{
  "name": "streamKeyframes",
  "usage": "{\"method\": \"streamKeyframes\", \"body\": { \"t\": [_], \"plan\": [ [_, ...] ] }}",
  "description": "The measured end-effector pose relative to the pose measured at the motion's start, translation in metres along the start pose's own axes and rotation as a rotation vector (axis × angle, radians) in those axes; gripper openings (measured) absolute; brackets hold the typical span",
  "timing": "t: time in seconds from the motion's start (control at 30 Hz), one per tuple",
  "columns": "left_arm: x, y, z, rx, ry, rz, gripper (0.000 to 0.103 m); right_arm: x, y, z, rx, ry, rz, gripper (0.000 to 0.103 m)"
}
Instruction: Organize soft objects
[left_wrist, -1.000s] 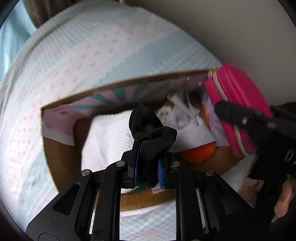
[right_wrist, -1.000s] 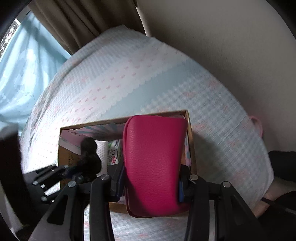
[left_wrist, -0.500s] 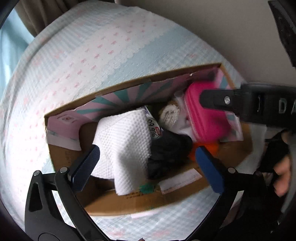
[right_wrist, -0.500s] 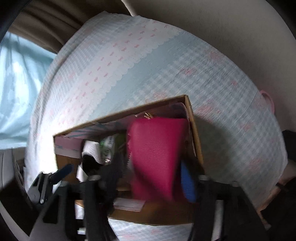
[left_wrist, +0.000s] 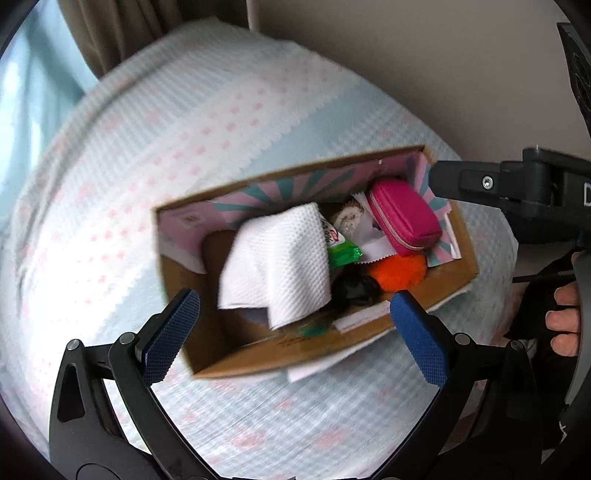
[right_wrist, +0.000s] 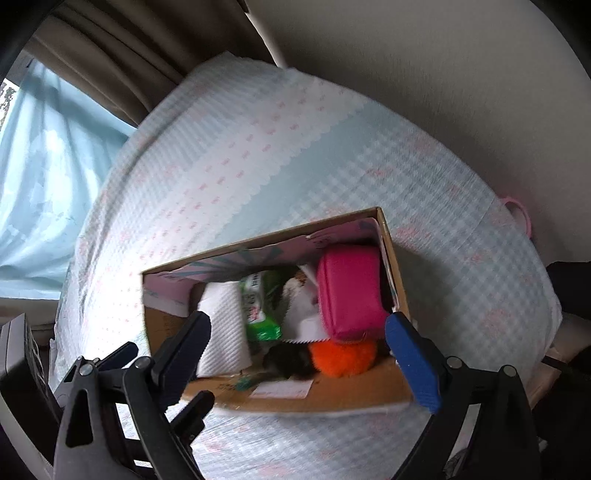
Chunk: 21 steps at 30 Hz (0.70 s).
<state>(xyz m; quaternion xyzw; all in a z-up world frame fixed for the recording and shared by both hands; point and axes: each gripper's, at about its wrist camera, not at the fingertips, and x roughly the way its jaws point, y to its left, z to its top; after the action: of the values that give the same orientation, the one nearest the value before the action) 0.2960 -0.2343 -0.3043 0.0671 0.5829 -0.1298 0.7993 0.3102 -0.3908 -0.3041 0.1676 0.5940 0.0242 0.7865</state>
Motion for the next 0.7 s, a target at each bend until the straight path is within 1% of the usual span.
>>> {"method": "streamKeyframes", "body": {
  "t": [0.1,0.3,0.4,0.47,0.57,0.67,0.7],
  "plan": [
    [-0.037,0.008,-0.008,-0.005,-0.059,0.006,0.103,-0.037,0.019,-0.011,-0.030,-0.058,-0.003,0.094],
    [-0.133,0.038,-0.031,-0.066,-0.192,-0.001,0.103,-0.119,0.064,-0.041,-0.102,-0.198,-0.015,0.094],
    [-0.185,0.051,-0.050,-0.093,-0.283,0.015,0.103,-0.164,0.088,-0.062,-0.153,-0.282,-0.038,0.094],
    [-0.210,0.058,-0.060,-0.106,-0.330,0.019,0.103,-0.185,0.102,-0.075,-0.183,-0.332,-0.052,0.094],
    [-0.254,0.069,-0.080,-0.120,-0.424,0.036,0.103,-0.224,0.125,-0.103,-0.231,-0.434,-0.070,0.094],
    [-0.295,0.076,-0.103,-0.125,-0.539,0.057,0.103,-0.250,0.140,-0.126,-0.258,-0.506,-0.082,0.094],
    [-0.304,0.077,-0.108,-0.125,-0.562,0.063,0.103,-0.260,0.146,-0.136,-0.269,-0.539,-0.090,0.094]
  ]
}}
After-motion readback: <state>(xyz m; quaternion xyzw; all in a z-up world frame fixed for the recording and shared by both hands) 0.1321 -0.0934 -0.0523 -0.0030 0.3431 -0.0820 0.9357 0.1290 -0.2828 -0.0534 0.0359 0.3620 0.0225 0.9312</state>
